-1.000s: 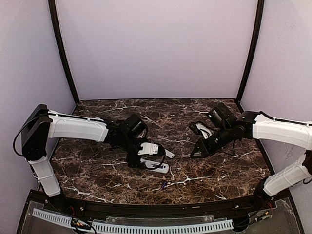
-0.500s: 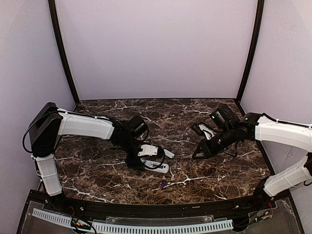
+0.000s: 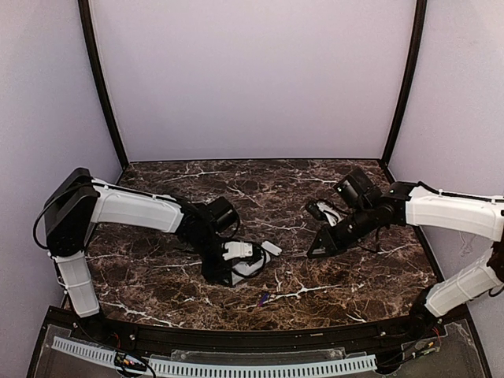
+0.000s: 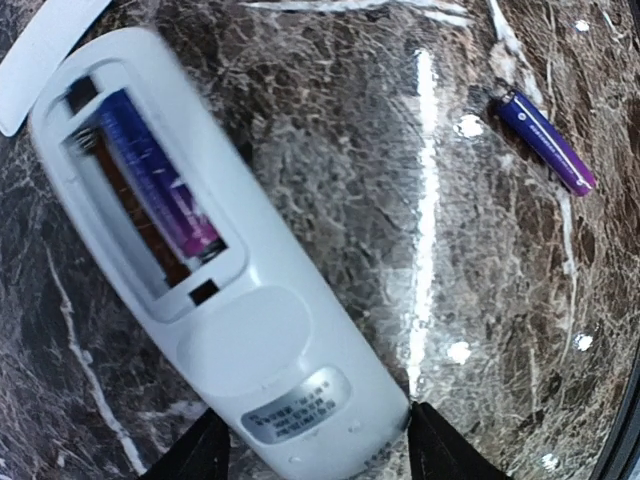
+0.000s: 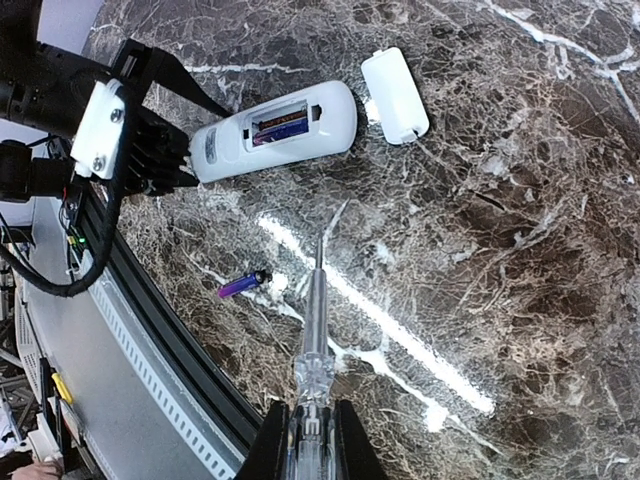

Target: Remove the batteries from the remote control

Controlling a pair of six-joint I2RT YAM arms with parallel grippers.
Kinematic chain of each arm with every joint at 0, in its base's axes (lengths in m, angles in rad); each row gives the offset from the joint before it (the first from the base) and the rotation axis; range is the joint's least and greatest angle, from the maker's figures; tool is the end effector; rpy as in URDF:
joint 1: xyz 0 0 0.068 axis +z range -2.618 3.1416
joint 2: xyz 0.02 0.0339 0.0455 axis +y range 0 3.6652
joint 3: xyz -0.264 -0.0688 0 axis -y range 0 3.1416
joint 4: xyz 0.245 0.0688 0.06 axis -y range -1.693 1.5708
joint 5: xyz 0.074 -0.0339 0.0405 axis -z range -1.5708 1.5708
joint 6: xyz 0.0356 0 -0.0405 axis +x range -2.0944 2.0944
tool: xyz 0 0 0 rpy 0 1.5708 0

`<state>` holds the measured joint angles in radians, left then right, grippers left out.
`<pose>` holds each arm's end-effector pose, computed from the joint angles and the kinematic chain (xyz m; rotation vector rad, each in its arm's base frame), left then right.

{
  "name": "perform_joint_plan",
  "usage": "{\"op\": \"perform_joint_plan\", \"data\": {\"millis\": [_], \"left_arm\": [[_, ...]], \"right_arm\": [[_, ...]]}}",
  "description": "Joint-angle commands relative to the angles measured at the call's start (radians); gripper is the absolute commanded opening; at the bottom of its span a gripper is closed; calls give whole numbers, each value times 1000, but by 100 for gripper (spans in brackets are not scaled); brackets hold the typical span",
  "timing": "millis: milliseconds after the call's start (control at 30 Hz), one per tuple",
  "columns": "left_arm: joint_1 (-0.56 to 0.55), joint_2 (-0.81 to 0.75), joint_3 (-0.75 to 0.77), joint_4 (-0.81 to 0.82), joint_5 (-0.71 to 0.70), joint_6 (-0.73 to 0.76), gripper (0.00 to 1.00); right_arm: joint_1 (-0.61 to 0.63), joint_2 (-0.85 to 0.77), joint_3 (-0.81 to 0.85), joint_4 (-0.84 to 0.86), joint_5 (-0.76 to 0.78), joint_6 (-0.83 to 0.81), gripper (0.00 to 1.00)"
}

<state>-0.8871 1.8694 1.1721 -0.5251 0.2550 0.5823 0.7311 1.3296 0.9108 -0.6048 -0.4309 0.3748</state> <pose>0.2211 -0.2856 0.1526 1.9274 2.0390 -0.4304 0.1840 0.1850 0.2342 -0.6545 2.6803 0.9188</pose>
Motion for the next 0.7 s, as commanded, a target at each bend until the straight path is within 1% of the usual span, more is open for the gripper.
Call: {"op": "perform_joint_plan", "data": {"millis": [0, 133, 267, 400, 667], "left_arm": [[-36, -59, -40, -51, 49, -122, 60], [-62, -71, -43, -11, 116, -204, 59], [-84, -63, -49, 67, 184, -270, 59], [-88, -30, -50, 171, 207, -314, 58], [-88, 41, 24, 364, 226, -408, 58]], "right_arm": [[-6, 25, 38, 39, -29, -8, 0], [-6, 45, 49, 46, -35, -7, 0], [-6, 47, 54, 49, -39, -4, 0], [-6, 34, 48, 47, -36, 2, 0], [-6, 5, 36, 35, -19, 11, 0]]}}
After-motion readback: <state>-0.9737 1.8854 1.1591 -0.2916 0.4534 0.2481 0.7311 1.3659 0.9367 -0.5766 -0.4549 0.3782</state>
